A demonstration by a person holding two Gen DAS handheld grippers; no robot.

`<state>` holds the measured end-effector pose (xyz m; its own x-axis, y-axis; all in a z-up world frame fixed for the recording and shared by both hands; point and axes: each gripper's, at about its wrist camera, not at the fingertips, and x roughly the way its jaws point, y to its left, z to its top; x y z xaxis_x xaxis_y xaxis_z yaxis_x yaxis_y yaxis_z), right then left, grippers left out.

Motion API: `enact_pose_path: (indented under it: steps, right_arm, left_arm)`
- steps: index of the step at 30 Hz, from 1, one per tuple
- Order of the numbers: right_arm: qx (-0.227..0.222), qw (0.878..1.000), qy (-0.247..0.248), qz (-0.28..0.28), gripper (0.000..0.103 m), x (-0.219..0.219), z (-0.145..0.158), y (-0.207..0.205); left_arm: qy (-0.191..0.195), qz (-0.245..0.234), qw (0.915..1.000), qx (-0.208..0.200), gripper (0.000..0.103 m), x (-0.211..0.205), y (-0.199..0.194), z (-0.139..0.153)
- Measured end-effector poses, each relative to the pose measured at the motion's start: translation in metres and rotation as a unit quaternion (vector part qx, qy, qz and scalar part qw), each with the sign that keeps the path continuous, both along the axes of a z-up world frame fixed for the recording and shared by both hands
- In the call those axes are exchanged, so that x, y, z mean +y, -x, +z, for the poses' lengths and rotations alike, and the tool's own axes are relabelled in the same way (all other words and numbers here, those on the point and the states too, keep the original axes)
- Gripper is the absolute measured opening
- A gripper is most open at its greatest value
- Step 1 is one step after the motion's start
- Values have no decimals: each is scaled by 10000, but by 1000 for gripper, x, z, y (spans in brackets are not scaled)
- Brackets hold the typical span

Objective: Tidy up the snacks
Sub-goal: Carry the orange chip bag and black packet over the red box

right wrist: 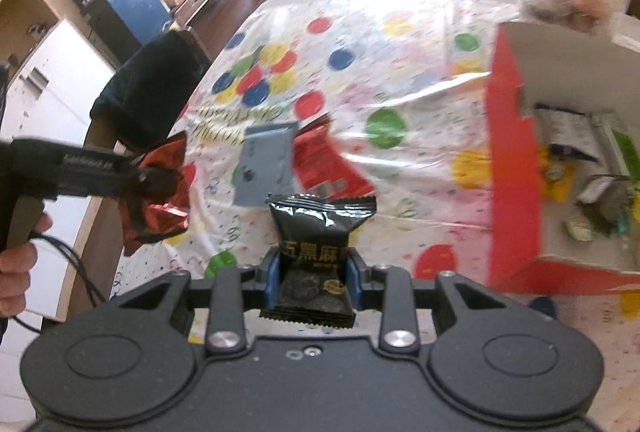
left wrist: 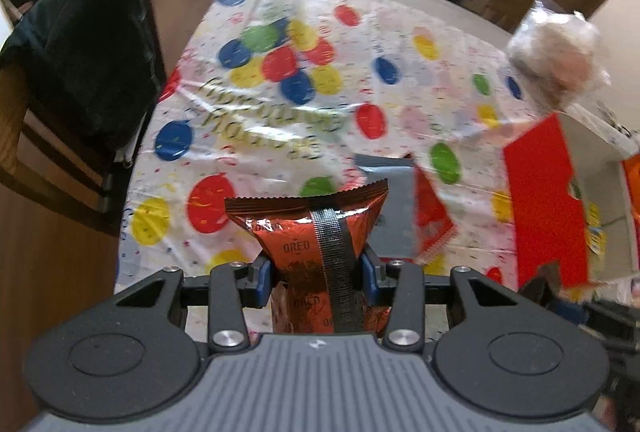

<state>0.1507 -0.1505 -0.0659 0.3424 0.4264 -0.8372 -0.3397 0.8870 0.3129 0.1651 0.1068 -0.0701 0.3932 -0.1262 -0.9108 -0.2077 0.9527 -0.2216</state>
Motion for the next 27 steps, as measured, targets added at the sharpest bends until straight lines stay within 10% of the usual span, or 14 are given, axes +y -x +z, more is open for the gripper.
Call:
enact_pose_path:
  steps: [27]
  right_arm:
    - [-619,9941,211,-865,32,-202,45,-34]
  left_arm:
    - [-181,-1571,9850,-683,41,-236,-39,63]
